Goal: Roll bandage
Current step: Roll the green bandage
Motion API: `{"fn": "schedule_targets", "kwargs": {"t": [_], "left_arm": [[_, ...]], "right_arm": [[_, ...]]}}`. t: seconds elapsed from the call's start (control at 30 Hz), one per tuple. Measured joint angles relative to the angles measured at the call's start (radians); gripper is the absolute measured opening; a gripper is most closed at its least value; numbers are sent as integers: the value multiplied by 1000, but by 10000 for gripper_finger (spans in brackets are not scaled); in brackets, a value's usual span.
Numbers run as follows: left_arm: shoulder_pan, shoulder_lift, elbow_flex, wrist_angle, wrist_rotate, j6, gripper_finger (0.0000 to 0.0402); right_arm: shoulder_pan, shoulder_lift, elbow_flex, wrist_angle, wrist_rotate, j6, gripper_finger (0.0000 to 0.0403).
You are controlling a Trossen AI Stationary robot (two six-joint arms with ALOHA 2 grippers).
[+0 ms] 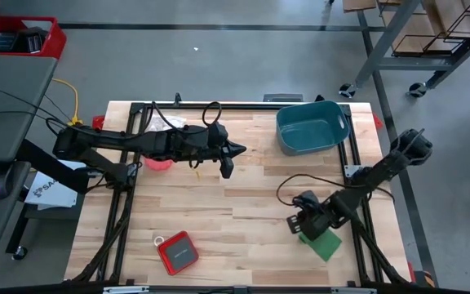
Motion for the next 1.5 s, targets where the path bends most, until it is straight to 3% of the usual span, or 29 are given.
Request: {"fn": "schedule_targets", "kwargs": {"t": [0.3, 0.67, 0.77, 0.87, 1.23, 1.4, 1.5], "left_arm": [[0, 0, 0, -2, 0, -17, 0], [3, 0, 0, -39, 0, -16, 0], [7, 1, 0, -42, -2, -6, 0], [11, 1, 0, -43, -3, 1, 0], [9, 1, 0, -50, -3, -7, 0], [8, 1, 0, -50, -4, -12, 0], [8, 1, 0, -51, -4, -19, 0]], "right_arm": [[80, 0, -28, -6, -112, 47, 0], [385, -1, 33, -67, -251, 347, 0], [445, -1, 71, -131, -340, 374, 0], [477, -1, 115, -197, -362, 383, 0], [269, 0, 122, -216, -18, 284, 0], [167, 1, 72, -161, -16, 181, 0], [134, 1, 40, -131, -85, 119, 0]]}}
